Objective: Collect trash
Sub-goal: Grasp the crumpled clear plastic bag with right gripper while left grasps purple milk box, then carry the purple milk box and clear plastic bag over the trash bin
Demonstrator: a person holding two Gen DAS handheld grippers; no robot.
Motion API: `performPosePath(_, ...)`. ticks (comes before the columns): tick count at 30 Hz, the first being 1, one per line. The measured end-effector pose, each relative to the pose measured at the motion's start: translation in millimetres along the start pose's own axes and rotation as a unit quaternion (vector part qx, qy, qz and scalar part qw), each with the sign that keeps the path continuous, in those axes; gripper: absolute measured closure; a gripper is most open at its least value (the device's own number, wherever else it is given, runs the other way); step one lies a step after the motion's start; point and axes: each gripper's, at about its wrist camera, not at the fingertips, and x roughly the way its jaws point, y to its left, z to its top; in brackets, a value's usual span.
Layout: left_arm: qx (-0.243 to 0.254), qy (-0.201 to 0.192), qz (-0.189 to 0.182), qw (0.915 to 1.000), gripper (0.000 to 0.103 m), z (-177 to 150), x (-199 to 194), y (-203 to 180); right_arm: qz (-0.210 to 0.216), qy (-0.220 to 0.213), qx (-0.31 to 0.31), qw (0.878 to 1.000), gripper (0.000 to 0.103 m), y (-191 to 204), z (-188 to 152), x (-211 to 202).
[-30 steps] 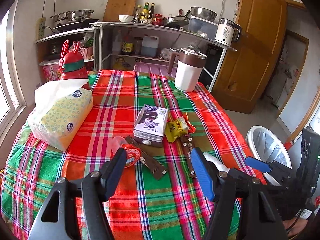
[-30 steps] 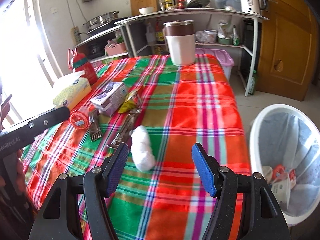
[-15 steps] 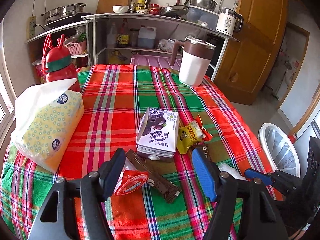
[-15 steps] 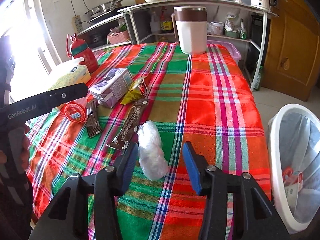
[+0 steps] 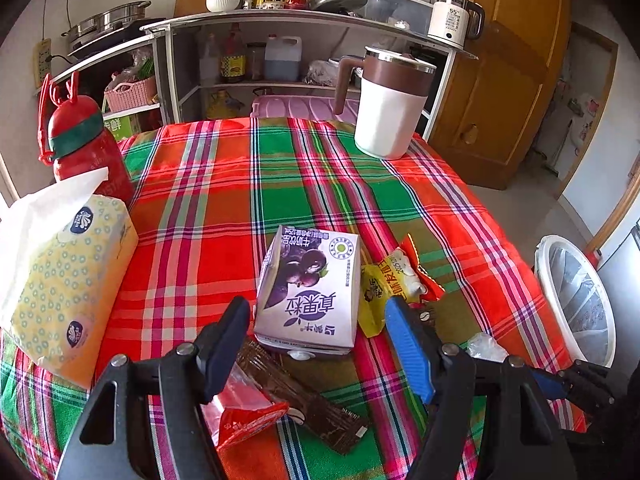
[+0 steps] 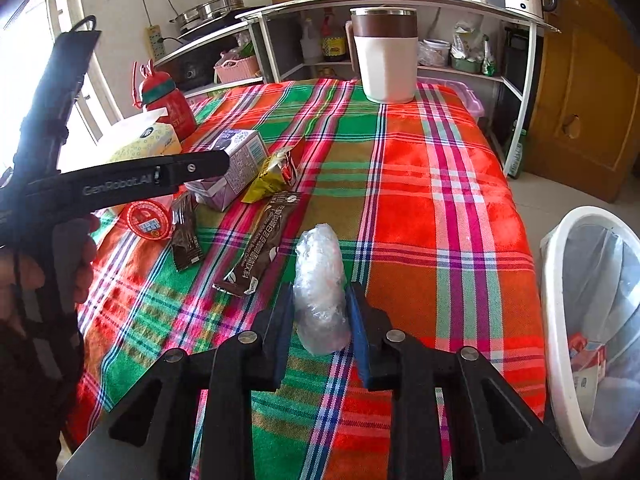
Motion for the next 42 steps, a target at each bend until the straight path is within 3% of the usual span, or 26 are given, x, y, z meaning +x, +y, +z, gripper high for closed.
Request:
performPosePath(10,-0.004,0.008,0.010,0.9999,0.033,1,13,-1,0.005,0.001,0.010,1.000,0.075,-4,-2,1)
performPosePath(14,0.001,0.007,0.016,0.9999,0.044,1,15,-2,0.006,0.000,0.012,1.000,0.075,-4,-2,1)
performPosePath(25,0.002,-0.007,0.023,0.9997,0.044,-1,4,-6,0.004,-0.008,0.015,1.000,0.075,-7,-3,-3)
performPosePath(42,0.007,-0.037,0.004,0.9993,0.045,-11,-38,-32,0.004,-0.043,0.031,0.999,0.075,-10,-2,-32)
